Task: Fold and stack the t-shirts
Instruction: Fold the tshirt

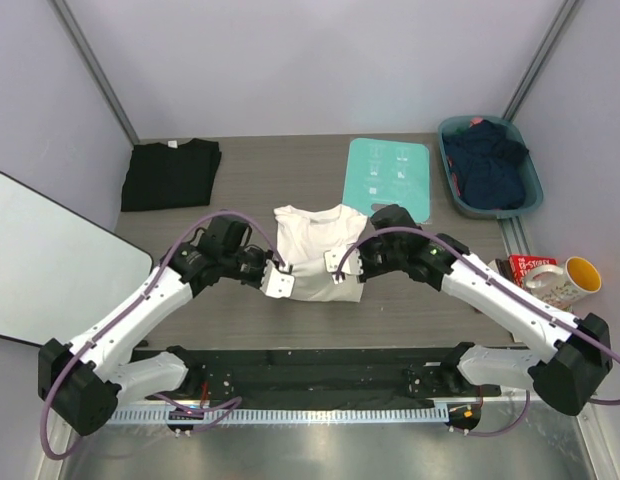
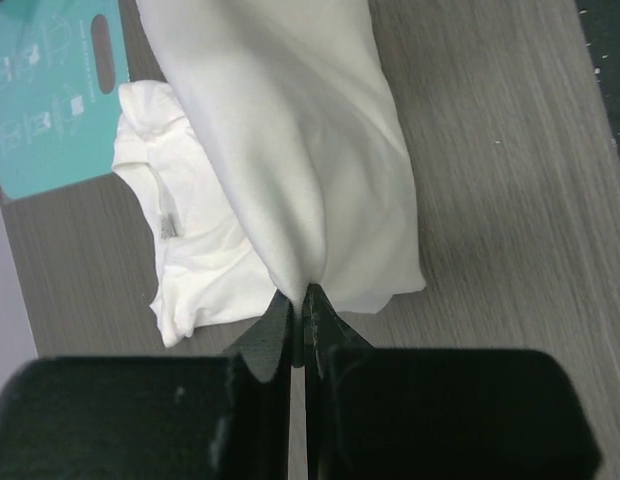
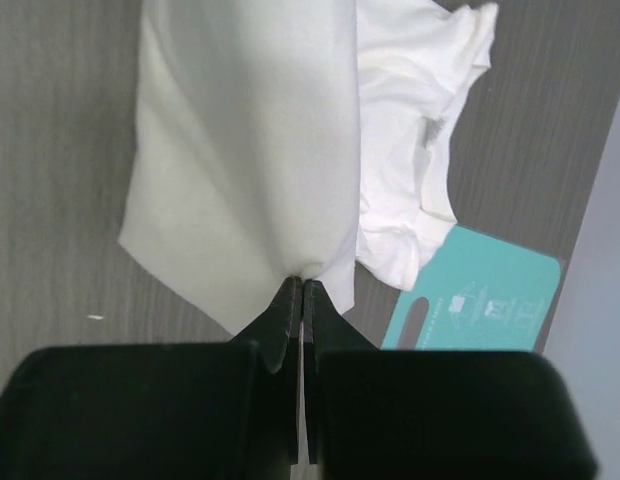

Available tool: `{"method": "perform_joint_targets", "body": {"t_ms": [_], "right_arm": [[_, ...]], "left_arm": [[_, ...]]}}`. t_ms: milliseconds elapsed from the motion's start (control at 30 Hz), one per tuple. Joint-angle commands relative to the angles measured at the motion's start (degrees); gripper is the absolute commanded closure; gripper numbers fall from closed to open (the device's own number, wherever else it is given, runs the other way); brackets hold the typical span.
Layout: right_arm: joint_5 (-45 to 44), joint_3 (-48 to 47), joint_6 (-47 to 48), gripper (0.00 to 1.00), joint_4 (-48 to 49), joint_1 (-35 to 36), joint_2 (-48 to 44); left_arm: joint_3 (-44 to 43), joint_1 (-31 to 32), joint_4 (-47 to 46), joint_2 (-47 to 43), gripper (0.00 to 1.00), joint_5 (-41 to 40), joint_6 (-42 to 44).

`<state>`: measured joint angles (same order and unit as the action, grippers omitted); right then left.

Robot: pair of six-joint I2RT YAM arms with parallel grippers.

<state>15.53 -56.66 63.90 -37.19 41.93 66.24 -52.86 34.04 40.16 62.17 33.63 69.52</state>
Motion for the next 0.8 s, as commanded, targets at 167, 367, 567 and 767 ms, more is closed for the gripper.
{"method": "perform_joint_targets", "body": {"t_ms": [167,367,567,767], "right_arm": [[-3.5,-4.0,5.1,0.99,11.4,-5.7,4.8],[-2.8,-5.4,6.3,0.99,14.3,-7.7,8.6],[-1.4,-7.1,7.2,0.99,16.7,-9.1,12.2],[-0.8,-8.8,7.5,0.99,20.1,-10.2,16.2]], "left_arm": [[-0.1,-2.8,-11.9,4.6,1.00,-1.6,0.8],[-1.1,-4.4,-16.1,8.6,1.00,-2.3,1.4],[-2.9,-6.9,-18.4,12.4,1.00,-2.4,2.5],[-5.2,-8.8,-21.7,16.3,1.00,-2.4,2.6]]}}
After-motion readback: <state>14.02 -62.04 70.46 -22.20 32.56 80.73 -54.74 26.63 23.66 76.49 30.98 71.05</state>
